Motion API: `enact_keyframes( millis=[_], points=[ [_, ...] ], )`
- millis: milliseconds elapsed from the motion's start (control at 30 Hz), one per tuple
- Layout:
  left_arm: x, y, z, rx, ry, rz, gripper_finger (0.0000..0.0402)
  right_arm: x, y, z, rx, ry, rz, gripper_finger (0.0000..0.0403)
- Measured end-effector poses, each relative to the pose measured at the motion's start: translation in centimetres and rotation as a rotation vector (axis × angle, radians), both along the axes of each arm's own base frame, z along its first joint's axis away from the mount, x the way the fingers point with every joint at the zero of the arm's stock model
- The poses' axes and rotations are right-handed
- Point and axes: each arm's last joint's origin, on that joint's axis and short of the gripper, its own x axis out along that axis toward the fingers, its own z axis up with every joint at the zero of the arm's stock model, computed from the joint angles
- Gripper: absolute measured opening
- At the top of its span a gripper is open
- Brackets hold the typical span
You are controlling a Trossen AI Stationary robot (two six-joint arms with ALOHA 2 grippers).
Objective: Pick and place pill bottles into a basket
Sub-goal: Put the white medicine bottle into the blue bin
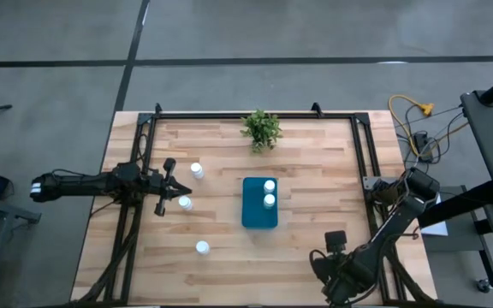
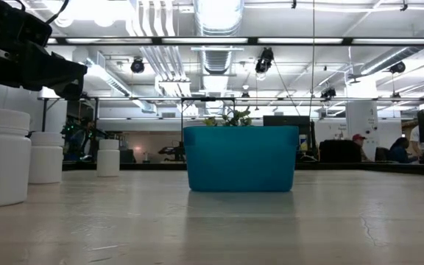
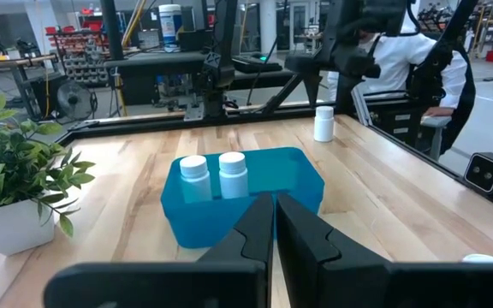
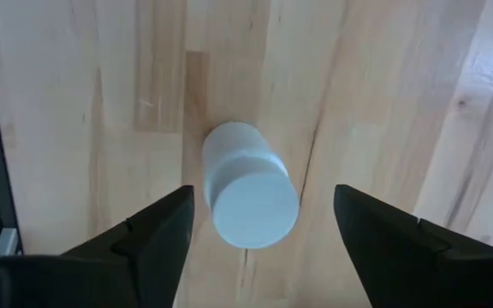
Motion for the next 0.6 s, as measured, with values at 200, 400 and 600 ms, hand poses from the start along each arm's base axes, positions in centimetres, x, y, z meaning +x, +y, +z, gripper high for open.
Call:
enact_keyframes(
  millis=[200,400,600],
  points=[
    [0.0,0.0,0.0,0.0,0.0,0.0,0.0,0.0,0.1,-0.9,0.037,-0.005,0.005,0.0278],
    [0.0,0.0,0.0,0.0,0.0,0.0,0.0,-0.1,0.1,-1.4,0.05,0.002,0.009,0.0264],
    [0.0,0.0,0.0,0.0,0.002,0.0,0.0,-0.1,0.1,-1.4,0.051,0.002,0.01,0.0238]
  ],
)
